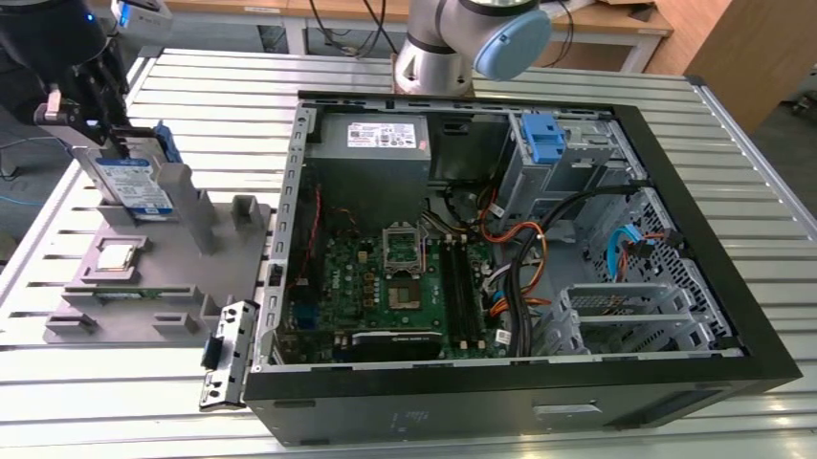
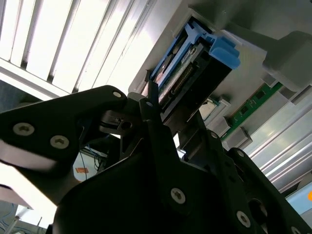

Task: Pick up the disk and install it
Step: 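Pick up the disk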

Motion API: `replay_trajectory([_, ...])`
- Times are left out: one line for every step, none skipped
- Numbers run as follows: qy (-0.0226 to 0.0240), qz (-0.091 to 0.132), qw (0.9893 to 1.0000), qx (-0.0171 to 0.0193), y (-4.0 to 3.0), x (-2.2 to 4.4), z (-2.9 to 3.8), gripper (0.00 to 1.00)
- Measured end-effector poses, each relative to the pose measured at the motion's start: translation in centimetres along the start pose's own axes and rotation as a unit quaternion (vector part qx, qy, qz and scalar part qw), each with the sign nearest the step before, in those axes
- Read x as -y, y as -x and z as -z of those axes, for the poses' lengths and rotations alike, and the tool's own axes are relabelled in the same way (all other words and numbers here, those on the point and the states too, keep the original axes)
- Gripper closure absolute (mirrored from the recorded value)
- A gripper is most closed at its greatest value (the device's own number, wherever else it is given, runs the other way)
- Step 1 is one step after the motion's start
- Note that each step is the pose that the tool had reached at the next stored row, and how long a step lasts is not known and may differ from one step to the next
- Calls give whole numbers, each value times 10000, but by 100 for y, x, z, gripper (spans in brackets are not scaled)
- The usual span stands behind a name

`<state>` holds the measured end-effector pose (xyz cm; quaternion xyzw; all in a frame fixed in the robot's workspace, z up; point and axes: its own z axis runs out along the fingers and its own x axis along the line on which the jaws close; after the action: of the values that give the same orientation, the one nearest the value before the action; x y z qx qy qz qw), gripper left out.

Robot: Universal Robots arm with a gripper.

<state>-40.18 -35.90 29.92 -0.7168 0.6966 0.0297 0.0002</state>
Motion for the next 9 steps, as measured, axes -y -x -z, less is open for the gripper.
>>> replay_trajectory([0,0,10000,0,0,0,0,58])
replay_trajectory([0,0,10000,0,0,0,1,58])
replay_trajectory([0,0,10000,0,0,0,1,58])
replay_trajectory([0,0,10000,0,0,0,1,58])
replay_trajectory([0,0,10000,0,0,0,1,58])
replay_trajectory([0,0,10000,0,0,0,1,58])
replay_trajectory([0,0,10000,0,0,0,1,58])
replay_trajectory([0,0,10000,0,0,0,2,58])
replay_trajectory([0,0,10000,0,0,0,1,58])
